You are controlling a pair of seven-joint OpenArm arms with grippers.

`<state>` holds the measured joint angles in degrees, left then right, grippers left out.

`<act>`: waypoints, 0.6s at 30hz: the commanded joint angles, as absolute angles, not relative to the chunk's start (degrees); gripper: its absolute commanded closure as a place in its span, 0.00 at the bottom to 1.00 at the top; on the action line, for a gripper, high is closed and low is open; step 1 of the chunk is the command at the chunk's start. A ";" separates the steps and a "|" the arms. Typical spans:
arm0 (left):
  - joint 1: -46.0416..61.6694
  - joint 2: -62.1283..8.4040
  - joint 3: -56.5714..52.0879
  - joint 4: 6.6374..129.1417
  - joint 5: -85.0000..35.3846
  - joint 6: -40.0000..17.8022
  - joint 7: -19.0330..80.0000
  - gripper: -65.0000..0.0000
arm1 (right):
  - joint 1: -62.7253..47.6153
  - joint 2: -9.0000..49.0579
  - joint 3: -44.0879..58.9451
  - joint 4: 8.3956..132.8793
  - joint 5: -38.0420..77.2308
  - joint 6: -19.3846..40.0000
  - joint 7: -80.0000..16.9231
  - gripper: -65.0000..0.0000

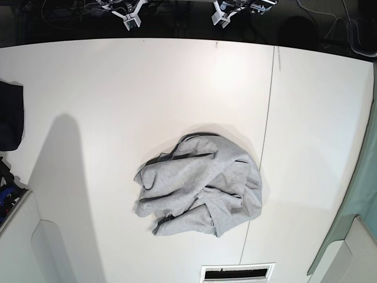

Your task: Layout the t-shirt on the table in an organized manner, then fold the t-shirt properly

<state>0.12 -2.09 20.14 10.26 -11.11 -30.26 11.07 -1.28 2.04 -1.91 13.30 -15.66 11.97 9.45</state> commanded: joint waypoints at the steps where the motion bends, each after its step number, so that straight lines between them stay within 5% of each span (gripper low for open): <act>1: 0.21 -2.09 19.99 10.55 -11.18 -31.31 10.90 0.79 | -1.32 2.20 -2.02 13.67 -15.62 12.23 10.31 0.70; 12: 0.21 -2.09 19.99 10.55 -12.10 -25.96 10.96 0.79 | -1.45 2.20 -2.02 13.78 -15.62 12.21 10.33 0.70; 18: 1.72 -2.33 19.33 13.02 -13.06 -36.23 13.69 0.79 | -2.17 2.61 -2.02 13.98 -15.62 13.93 10.33 0.70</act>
